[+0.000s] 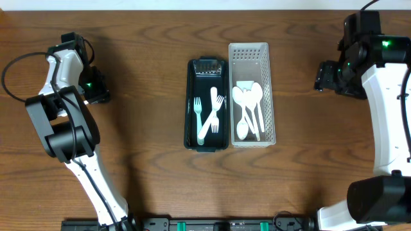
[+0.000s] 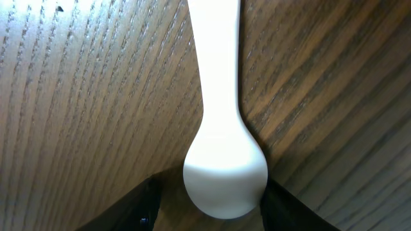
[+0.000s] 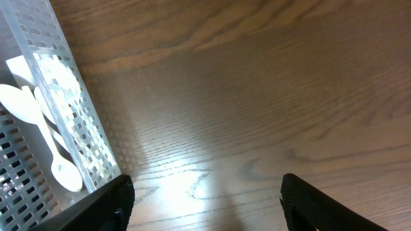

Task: Pack container
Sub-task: 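Move the left gripper to the white spoon and grasp it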

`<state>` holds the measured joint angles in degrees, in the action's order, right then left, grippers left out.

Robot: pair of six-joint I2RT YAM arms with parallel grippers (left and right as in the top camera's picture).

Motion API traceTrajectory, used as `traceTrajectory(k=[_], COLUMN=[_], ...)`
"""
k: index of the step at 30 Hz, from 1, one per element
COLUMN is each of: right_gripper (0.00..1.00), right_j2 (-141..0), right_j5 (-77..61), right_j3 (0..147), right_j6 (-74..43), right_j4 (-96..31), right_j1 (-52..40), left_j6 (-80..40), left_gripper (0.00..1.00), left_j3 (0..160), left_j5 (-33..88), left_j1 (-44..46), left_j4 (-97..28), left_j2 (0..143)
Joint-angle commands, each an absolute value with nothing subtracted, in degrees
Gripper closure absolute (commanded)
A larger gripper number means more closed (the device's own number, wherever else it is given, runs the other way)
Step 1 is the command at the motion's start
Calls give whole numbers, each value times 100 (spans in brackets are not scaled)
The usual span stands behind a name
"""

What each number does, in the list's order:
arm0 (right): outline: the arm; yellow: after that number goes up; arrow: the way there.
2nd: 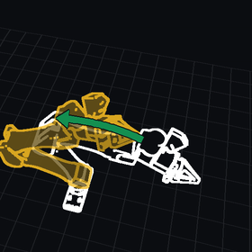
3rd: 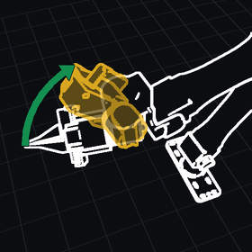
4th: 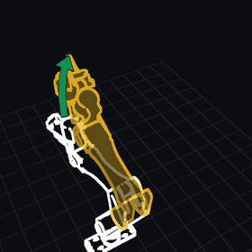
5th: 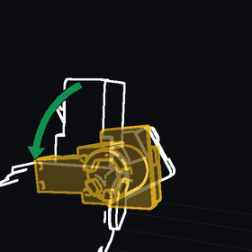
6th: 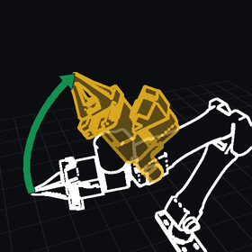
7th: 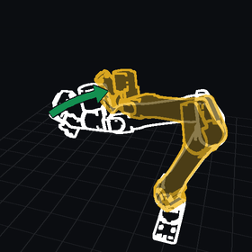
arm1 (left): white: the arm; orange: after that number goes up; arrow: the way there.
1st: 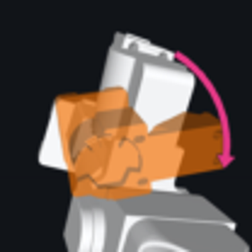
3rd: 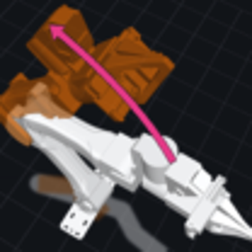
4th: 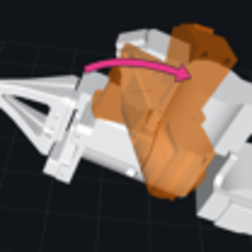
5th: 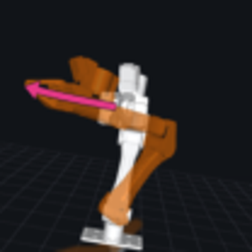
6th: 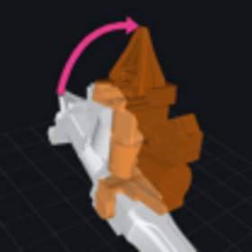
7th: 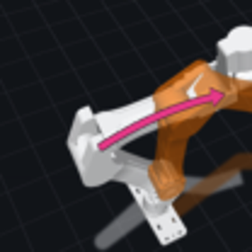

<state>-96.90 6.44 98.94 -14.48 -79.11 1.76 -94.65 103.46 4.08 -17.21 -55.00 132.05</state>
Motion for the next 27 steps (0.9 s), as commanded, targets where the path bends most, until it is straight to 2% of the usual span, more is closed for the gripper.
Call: traceTrajectory(k=[1, 15, 20, 25, 27], right_gripper=[24, 24, 24, 24, 24], right_j2=[-9644, -9644, -9644, -9644, -9644], right_j5=[661, 661, 659, 661, 661], right_j3=[9961, 9961, 9961, 9961, 9961], right_j6=[-1520, -1522, -1522, -1522, -1522], right_j4=[-7935, -7955, -7955, -7955, -7955], right_j1=[200, 200, 200, 200, 200], left_j6=[-9439, -9439, -9437, -9432, -9426], left_gripper=[46, 47, 66, 69, 79], left_j3=[10294, 10294, 10294, 10294, 10294], left_j5=[292, 268, 270, 272, 274], left_j1=[-1785, -1922, -1922, -1922, -1920], left_j4=[-5513, -5468, -5470, -5476, -5485], left_j2=[13279, 13279, 13279, 13279, 13279])
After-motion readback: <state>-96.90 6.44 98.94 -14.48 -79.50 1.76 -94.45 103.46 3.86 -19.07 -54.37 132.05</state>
